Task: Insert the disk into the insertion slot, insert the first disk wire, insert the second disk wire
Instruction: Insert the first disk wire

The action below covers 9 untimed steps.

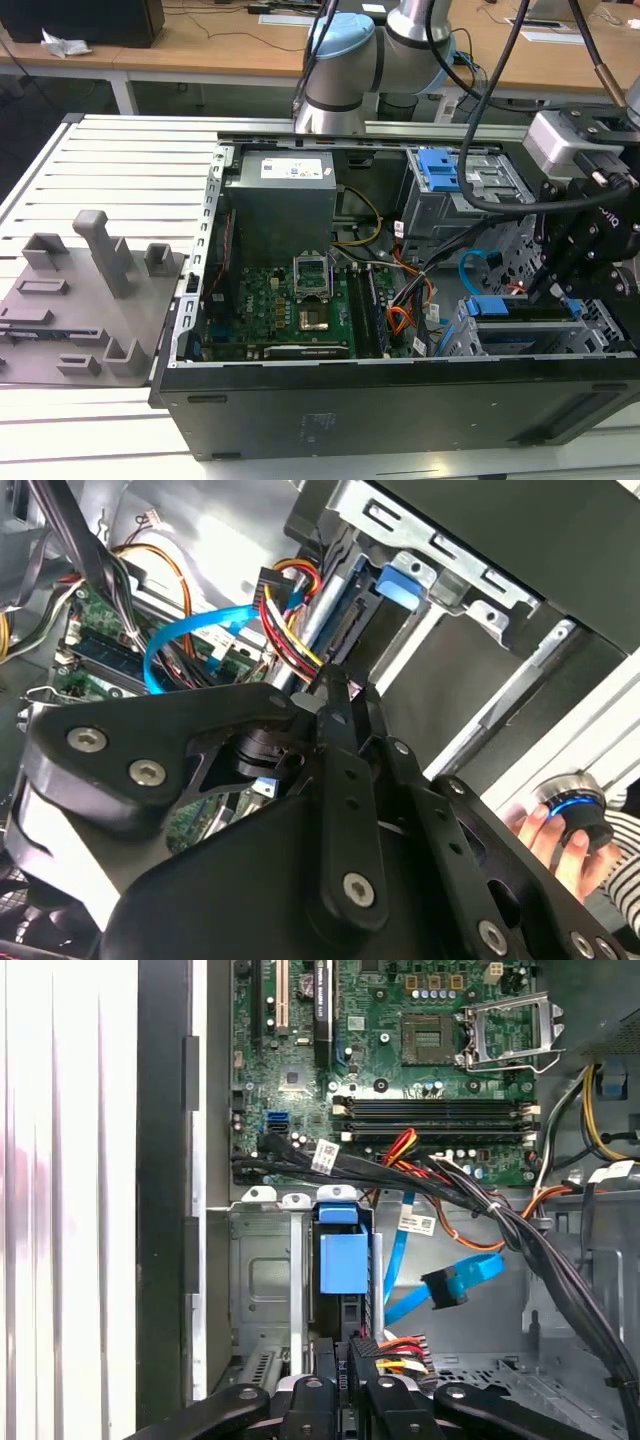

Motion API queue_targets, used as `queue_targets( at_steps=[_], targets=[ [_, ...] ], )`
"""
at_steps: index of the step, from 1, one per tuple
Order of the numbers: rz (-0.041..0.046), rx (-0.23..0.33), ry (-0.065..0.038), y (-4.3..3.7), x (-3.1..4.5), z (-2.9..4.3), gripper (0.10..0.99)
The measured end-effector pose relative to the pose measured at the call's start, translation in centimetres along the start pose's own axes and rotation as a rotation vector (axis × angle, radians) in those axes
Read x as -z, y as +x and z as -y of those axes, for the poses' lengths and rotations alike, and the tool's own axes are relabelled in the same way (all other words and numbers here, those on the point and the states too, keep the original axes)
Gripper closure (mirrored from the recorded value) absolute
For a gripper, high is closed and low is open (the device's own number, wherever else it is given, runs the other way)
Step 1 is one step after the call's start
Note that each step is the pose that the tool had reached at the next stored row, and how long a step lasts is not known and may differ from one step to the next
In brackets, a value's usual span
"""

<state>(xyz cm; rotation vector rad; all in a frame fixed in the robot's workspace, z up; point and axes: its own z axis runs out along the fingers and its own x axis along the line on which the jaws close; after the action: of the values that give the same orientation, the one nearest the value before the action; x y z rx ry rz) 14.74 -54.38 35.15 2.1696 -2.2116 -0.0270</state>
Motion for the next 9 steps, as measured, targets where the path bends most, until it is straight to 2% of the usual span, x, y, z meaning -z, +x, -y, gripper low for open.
queue_targets(
  at_steps=[4, 9],
  targets=[
    [0.0003, 0.0, 0.0, -0.02, 0.03, 0.62, 0.906],
    [0.0002, 0.0, 0.0, -0.01, -0.01, 0.67, 0.906]
  ],
)
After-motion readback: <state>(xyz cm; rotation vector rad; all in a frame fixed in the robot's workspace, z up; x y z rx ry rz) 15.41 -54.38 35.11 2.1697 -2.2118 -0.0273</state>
